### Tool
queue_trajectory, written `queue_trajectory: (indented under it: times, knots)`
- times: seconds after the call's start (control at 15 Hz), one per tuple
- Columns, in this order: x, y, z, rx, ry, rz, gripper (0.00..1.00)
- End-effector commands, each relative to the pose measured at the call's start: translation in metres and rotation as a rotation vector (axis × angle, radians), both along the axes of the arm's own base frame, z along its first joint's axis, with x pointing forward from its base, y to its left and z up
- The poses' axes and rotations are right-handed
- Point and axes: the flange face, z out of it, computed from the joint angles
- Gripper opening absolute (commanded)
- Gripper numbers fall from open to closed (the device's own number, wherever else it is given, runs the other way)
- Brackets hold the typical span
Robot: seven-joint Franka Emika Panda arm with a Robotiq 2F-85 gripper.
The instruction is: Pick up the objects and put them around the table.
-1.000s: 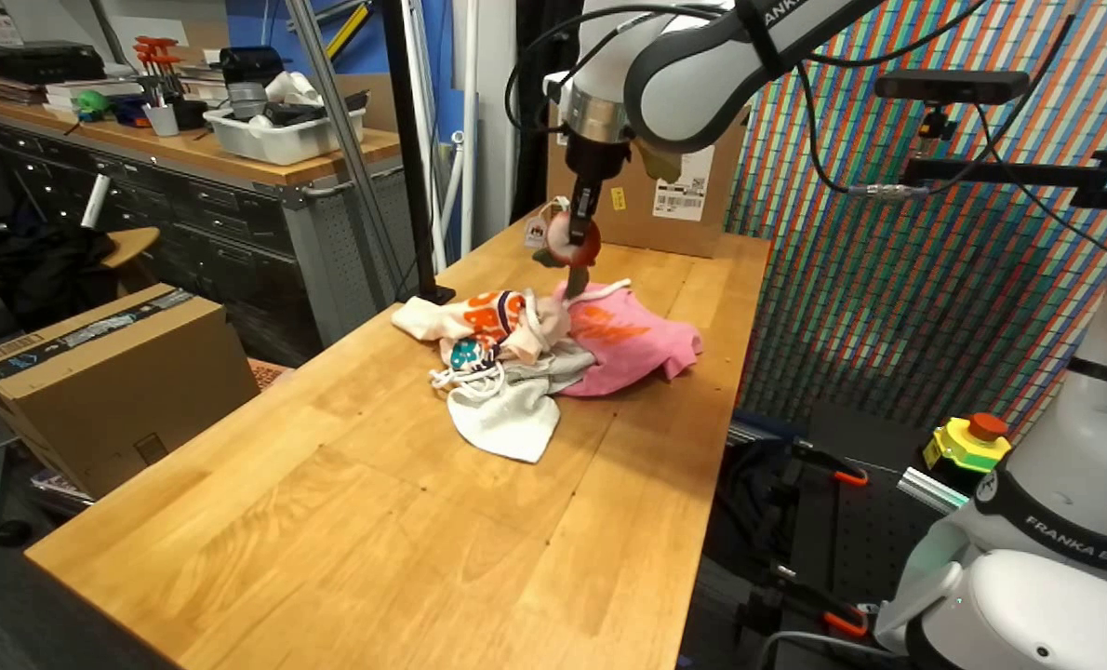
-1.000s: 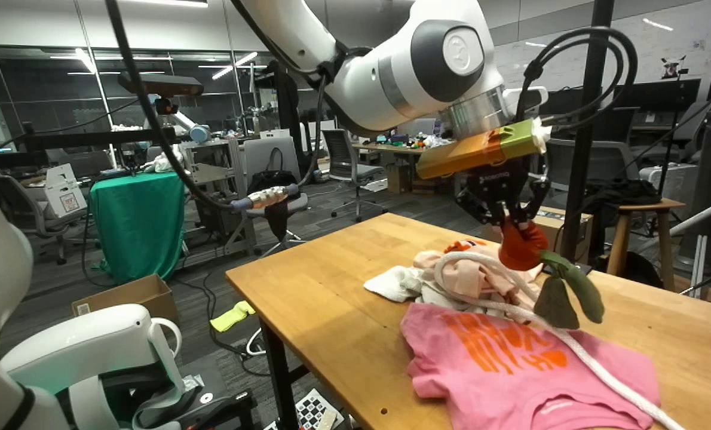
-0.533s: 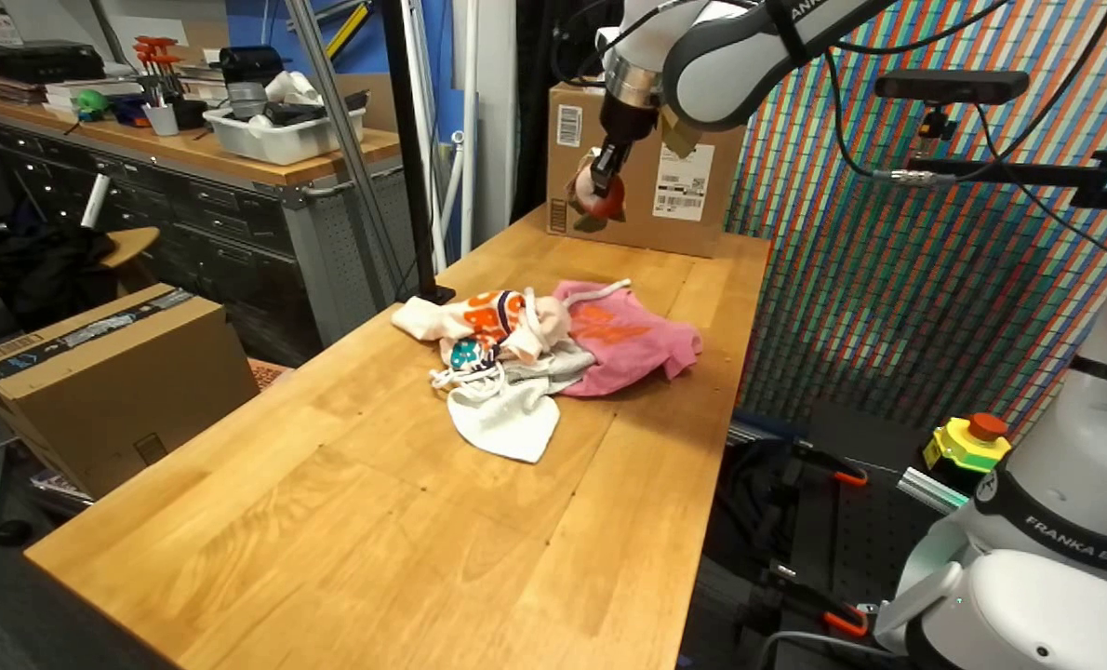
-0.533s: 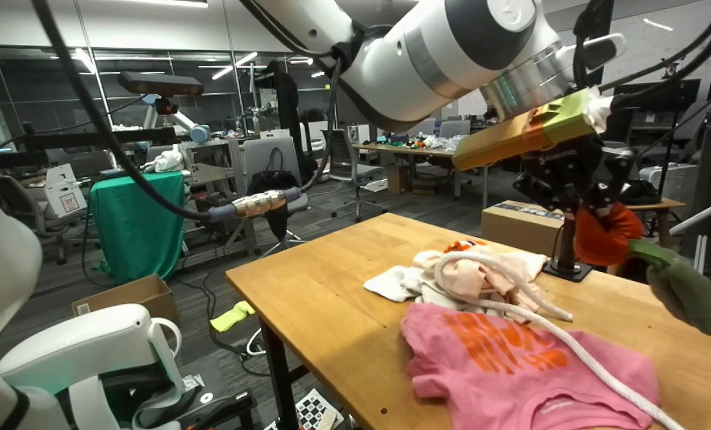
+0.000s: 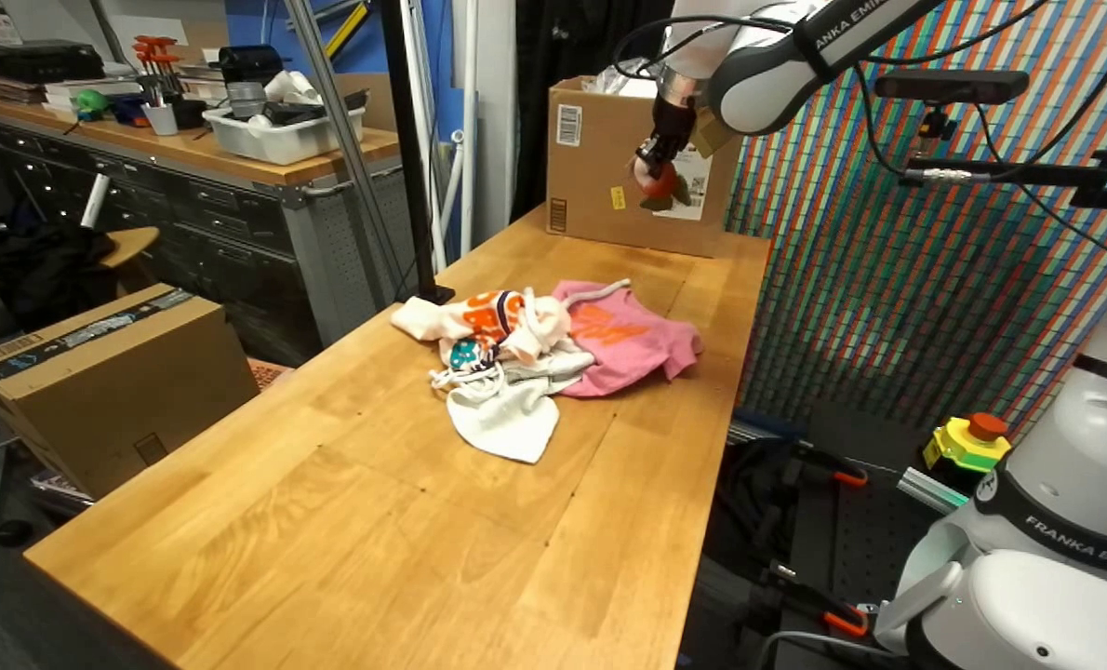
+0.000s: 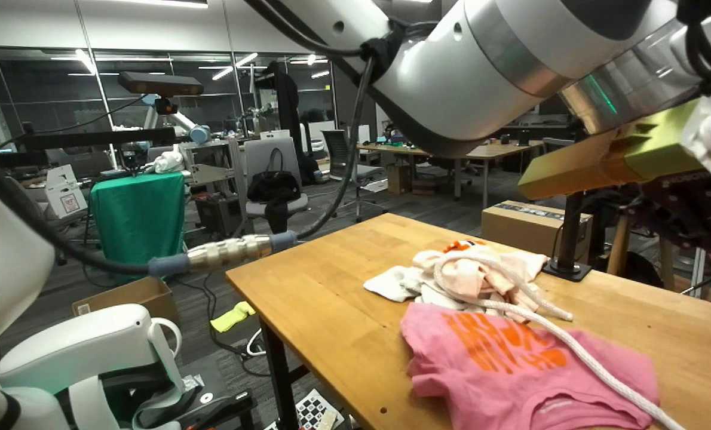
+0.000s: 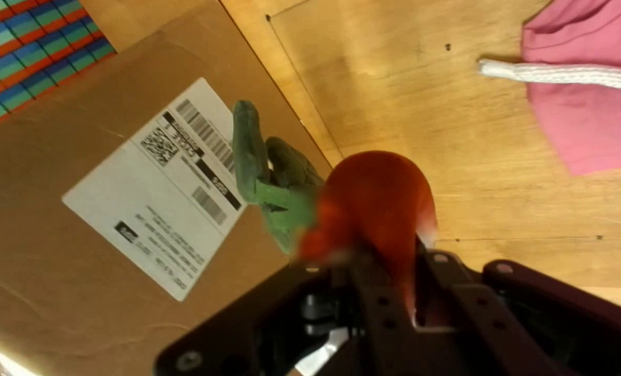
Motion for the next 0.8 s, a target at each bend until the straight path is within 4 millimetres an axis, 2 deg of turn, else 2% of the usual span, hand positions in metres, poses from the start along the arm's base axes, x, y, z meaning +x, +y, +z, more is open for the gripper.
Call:
queue_trajectory:
  times: [0.0,0.53,0.6,0.67,0.73]
  knots:
    - [0.003,-0.027,-0.004,-0.044,-0.044,-0.123,0.09]
    - [0.009,-0.061,-0.031,-0.130,-0.045,-0.361,0.11]
    - [0.009,-0.063,-0.034,-0.131,-0.036,-0.384,0.38]
    - [0.010,-0.065,-0.036,-0.136,-0.028,-0.406,0.38]
    - [0.010,-0.066,-0.038,-0.139,-0.019,-0.420,0.45]
